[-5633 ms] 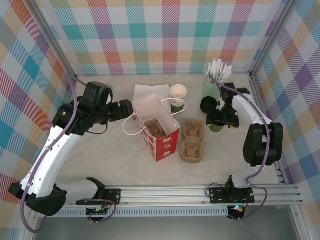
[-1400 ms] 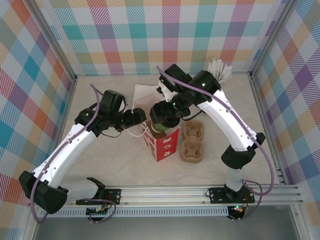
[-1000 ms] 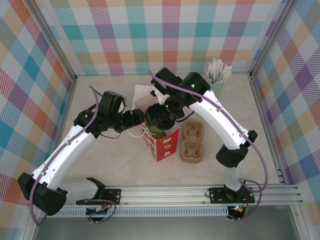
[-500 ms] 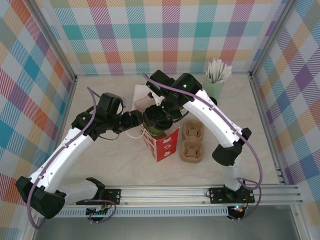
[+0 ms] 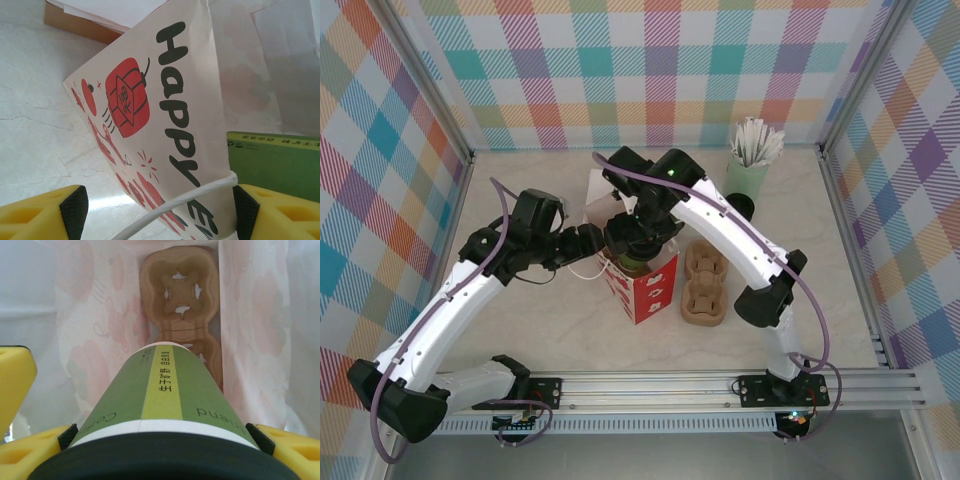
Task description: Pack the takeout coffee
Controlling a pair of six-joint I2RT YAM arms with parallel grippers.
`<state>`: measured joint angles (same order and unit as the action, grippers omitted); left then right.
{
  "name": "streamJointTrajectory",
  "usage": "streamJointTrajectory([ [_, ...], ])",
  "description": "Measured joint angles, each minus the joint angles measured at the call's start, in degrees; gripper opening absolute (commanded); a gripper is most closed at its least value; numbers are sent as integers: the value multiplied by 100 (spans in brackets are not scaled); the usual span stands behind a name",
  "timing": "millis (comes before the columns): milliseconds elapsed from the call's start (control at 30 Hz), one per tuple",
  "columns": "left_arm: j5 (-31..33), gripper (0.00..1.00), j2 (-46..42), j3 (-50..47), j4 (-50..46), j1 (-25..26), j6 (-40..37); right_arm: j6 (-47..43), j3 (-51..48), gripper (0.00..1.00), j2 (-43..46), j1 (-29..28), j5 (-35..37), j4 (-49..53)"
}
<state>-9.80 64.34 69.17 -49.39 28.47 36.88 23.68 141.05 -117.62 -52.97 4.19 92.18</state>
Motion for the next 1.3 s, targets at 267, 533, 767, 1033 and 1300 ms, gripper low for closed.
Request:
streamJointTrajectory([
  [267, 17, 77, -48, -48, -4, 0, 0, -61, -146, 78, -136, 0, 103, 2],
  [533, 44, 77, -90, -59, -20, 28, 0, -168, -433, 78, -238, 0, 98, 2],
  [767, 46, 78, -90, -68, -20, 26, 0, -208, -699, 78, -258, 0, 90, 2],
  [1033, 90, 81, -136, -68, -50, 28, 0, -214, -855, 78, -267, 0, 76, 2],
  [1300, 114, 87, -385, -68, -87, 28, -4, -236, -1062, 78, -269, 0, 13, 2],
])
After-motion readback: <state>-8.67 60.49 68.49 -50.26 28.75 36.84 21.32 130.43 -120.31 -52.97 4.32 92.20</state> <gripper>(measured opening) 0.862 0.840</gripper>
